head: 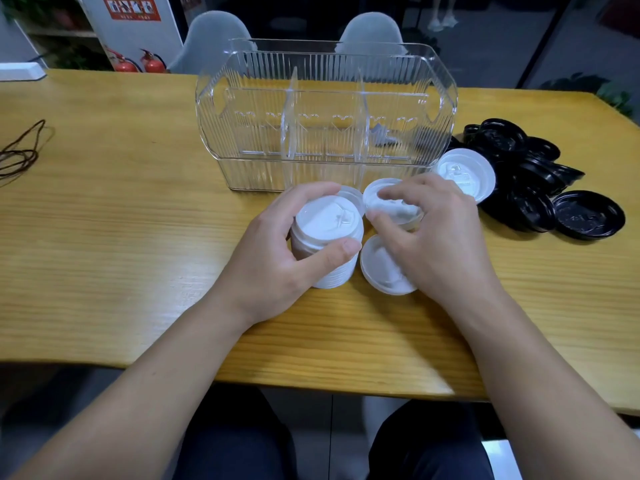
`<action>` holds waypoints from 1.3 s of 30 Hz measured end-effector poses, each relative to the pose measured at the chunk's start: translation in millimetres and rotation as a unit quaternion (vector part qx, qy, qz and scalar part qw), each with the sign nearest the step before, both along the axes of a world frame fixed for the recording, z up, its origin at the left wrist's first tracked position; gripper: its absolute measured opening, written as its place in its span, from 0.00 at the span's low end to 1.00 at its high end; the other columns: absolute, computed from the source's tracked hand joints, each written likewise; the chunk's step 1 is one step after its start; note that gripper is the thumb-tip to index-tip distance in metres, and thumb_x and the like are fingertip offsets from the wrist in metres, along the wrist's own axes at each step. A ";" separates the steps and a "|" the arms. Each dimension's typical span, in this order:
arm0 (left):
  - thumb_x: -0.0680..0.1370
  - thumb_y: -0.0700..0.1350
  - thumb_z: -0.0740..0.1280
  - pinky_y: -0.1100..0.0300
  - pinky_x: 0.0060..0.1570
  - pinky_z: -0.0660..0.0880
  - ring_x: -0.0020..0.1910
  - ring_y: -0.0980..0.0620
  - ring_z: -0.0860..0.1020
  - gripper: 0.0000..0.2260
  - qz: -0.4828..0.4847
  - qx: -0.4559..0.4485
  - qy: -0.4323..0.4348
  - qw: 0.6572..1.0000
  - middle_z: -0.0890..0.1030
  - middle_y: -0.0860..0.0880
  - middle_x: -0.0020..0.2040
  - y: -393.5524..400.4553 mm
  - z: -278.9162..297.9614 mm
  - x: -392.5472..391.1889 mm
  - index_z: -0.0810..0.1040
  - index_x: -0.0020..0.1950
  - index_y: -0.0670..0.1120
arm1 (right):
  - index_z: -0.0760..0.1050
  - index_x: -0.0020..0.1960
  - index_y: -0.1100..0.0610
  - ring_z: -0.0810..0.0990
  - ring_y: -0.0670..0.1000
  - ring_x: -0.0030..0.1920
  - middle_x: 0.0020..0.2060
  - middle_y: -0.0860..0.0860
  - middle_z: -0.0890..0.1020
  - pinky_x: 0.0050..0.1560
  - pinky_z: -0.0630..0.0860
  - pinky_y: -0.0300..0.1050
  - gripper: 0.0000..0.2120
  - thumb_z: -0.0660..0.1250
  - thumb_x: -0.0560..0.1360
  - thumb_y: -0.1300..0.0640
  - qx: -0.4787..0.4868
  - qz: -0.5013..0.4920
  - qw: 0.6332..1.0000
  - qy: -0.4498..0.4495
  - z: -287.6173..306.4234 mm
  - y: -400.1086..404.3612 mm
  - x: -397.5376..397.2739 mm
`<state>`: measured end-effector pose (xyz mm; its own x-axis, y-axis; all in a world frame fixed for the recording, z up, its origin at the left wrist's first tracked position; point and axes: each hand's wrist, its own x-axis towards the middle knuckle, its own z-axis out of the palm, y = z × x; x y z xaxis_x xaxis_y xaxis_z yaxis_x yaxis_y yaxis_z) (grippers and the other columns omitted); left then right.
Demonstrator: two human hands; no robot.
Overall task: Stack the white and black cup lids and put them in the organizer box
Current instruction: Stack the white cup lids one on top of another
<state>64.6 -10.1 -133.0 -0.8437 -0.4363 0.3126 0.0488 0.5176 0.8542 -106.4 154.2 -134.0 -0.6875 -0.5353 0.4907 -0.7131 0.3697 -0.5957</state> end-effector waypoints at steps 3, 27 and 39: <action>0.79 0.59 0.79 0.46 0.72 0.80 0.73 0.53 0.82 0.29 0.009 0.001 0.000 1.000 0.84 0.58 0.71 -0.7 -1.0 -0.1 0.79 0.79 0.56 | 0.89 0.58 0.48 0.80 0.54 0.60 0.55 0.46 0.83 0.65 0.64 0.51 0.13 0.80 0.78 0.44 0.070 -0.024 0.997 0.025 -6.7 -1.7 -3.9; 0.80 0.58 0.78 0.48 0.72 0.79 0.74 0.54 0.81 0.27 0.001 -0.015 -0.006 1.000 0.83 0.58 0.71 -1.4 -1.8 -0.1 0.79 0.78 0.55 | 0.83 0.49 0.50 0.80 0.52 0.53 0.47 0.44 0.83 0.64 0.72 0.60 0.05 0.79 0.78 0.54 -0.004 0.004 1.000 0.031 3.2 0.9 1.4; 0.85 0.57 0.72 0.45 0.82 0.72 0.83 0.54 0.75 0.32 -0.001 0.006 0.056 0.998 0.79 0.56 0.81 -1.3 1.0 -0.8 0.72 0.87 0.48 | 0.84 0.49 0.60 0.85 0.58 0.52 0.47 0.53 0.87 0.58 0.80 0.59 0.07 0.82 0.77 0.63 -0.168 0.184 0.967 -0.061 16.2 3.9 16.7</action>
<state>63.8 -11.4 -132.0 -0.8052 -0.4381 0.3998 0.1455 0.5075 0.8493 -89.7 158.1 -117.8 -0.5453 -0.5794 0.6057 -0.6760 -0.1232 -0.7265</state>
